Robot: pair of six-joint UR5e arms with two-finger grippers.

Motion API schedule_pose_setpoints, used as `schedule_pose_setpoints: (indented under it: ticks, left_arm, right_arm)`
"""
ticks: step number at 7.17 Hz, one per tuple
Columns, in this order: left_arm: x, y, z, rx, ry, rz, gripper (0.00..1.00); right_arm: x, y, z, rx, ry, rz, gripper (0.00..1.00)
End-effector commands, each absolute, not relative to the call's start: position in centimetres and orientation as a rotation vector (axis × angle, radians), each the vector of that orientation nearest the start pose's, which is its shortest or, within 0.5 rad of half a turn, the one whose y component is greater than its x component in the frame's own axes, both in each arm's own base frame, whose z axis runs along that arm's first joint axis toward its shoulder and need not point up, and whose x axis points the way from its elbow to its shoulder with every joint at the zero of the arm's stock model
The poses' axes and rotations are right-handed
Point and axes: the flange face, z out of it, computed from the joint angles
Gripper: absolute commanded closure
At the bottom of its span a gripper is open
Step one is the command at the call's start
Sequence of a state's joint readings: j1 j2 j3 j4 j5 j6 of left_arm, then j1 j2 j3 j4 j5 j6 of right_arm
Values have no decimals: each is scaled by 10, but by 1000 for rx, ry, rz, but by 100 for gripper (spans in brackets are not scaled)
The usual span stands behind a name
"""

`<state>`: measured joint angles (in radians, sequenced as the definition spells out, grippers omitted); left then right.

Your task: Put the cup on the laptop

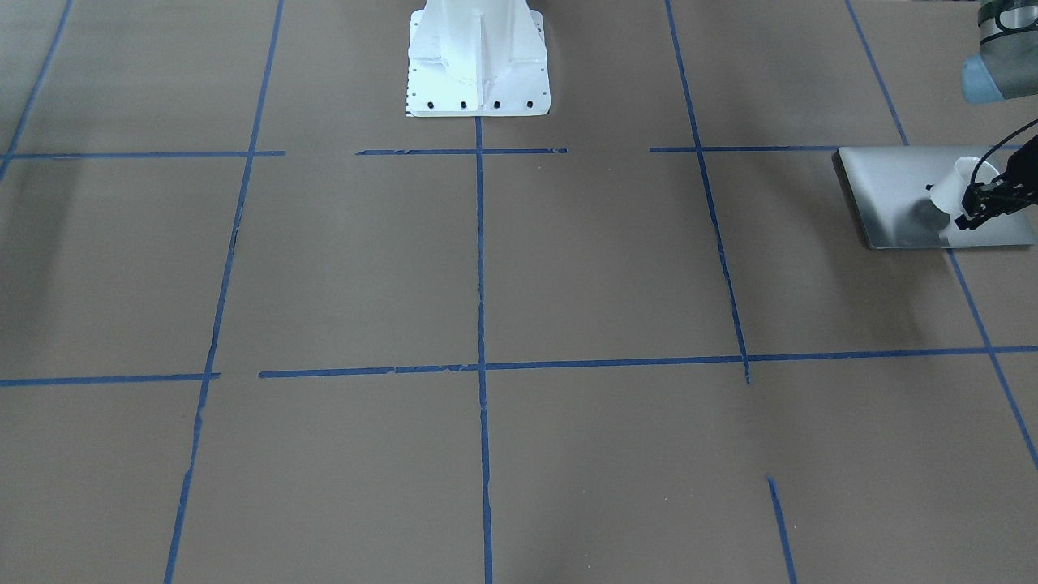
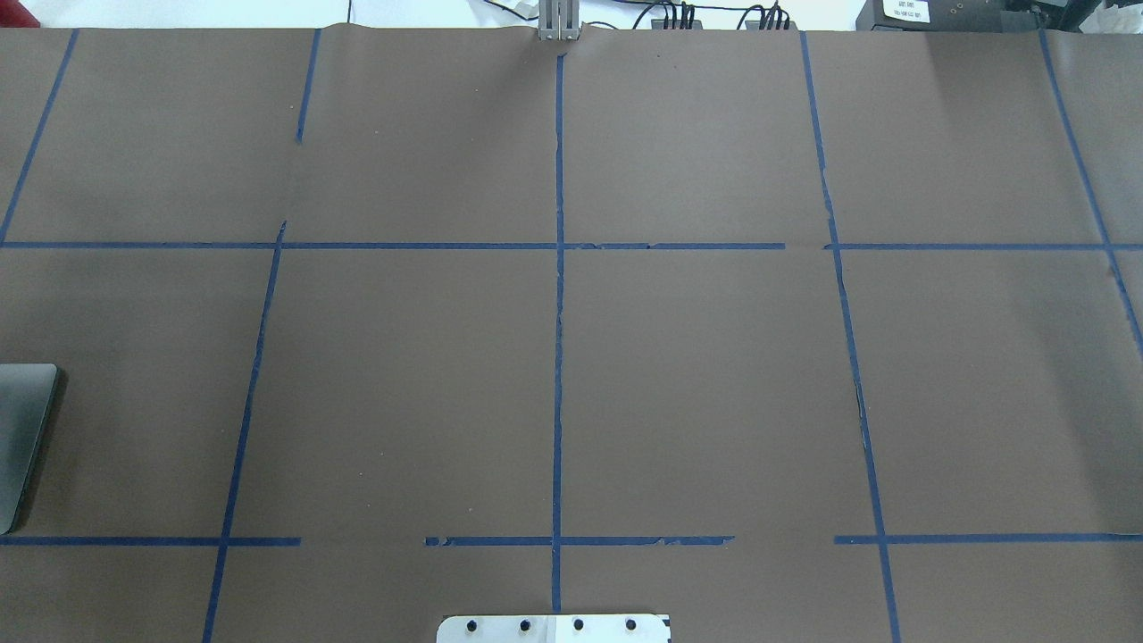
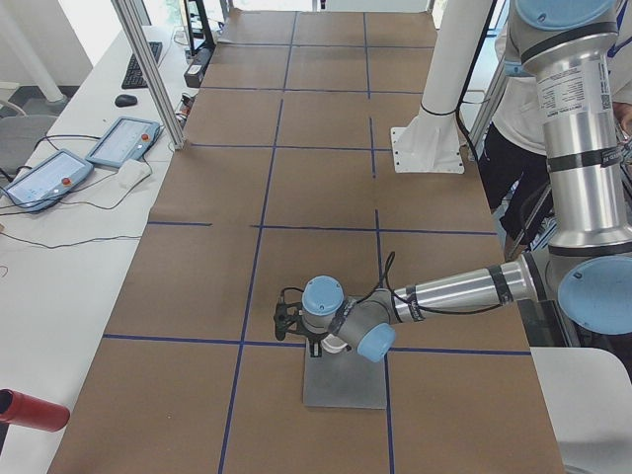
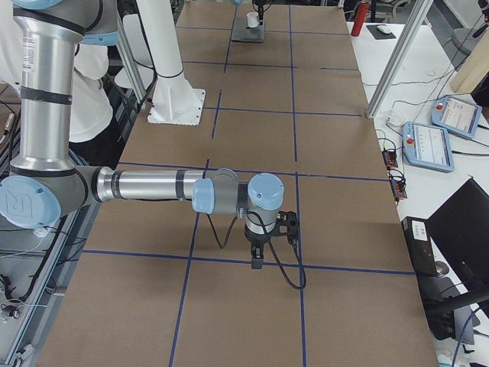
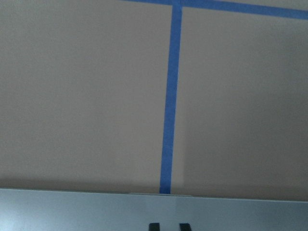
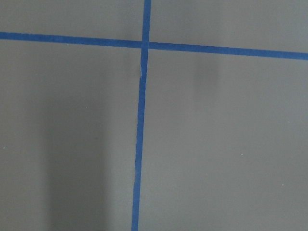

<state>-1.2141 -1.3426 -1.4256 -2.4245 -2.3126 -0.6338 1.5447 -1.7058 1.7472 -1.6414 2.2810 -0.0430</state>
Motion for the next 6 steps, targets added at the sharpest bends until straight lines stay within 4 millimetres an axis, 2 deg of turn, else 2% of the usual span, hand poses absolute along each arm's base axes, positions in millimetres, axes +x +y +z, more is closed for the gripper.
schedule_pose_setpoints:
  ticks: [1, 2, 3, 4, 5, 6]
  left_arm:
    - [80, -382, 743, 42, 852, -65, 100]
    - [79, -380, 745, 38, 850, -64, 89]
    - [80, -377, 748, 40, 846, -45, 53]
    - [79, -376, 749, 38, 845, -46, 32]
    - [79, -377, 748, 39, 845, -46, 1]
    - [79, -376, 749, 37, 845, -48, 0]
  right_arm:
    - [57, -434, 646, -22, -710, -56, 0]
    - [57, -434, 646, -22, -709, -56, 0]
    - [57, -434, 646, -22, -710, -56, 0]
    - [57, -434, 646, -22, -710, -56, 0]
    - [57, -434, 646, -22, -710, -56, 0]
    - [57, -434, 646, -22, -710, -56, 0]
